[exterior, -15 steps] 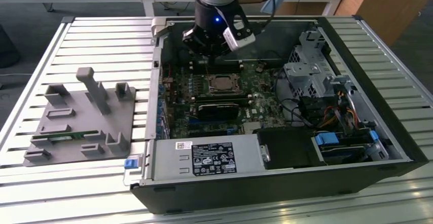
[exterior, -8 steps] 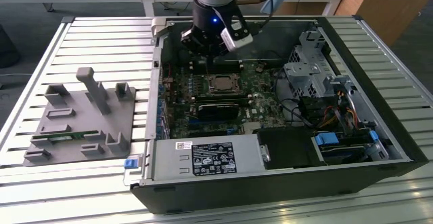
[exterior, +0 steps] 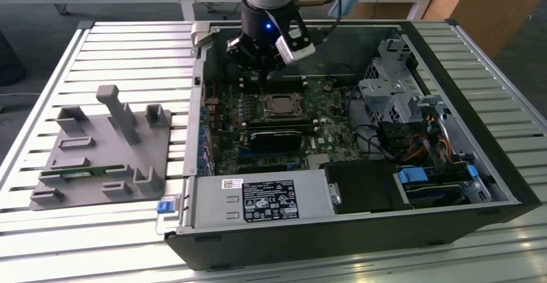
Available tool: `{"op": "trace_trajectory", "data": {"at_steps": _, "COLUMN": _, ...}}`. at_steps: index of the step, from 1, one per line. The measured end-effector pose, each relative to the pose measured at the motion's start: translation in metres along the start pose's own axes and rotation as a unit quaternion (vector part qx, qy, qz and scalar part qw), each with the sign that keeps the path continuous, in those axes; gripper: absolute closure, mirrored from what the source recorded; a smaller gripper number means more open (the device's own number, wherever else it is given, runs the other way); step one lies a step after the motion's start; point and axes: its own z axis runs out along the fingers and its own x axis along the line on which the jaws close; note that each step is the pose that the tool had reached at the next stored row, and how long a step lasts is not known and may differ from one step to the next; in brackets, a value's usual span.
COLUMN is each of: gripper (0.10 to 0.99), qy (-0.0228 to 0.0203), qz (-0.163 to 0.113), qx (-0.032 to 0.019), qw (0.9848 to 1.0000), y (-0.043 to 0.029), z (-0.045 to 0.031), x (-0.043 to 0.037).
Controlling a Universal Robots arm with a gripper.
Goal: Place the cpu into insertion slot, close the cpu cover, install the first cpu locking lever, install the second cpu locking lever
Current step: 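Install the first cpu locking lever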
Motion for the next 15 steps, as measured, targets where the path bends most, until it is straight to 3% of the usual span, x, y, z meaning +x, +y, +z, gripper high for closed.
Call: {"op": "trace_trajectory", "data": {"at_steps": 15, "gripper": 0.98, "qy": 0.0001, "qz": 0.0, "qx": 0.0005, "qw": 1.0, "y": 0.0009, "z": 0.0072, "x": 0.0014}}
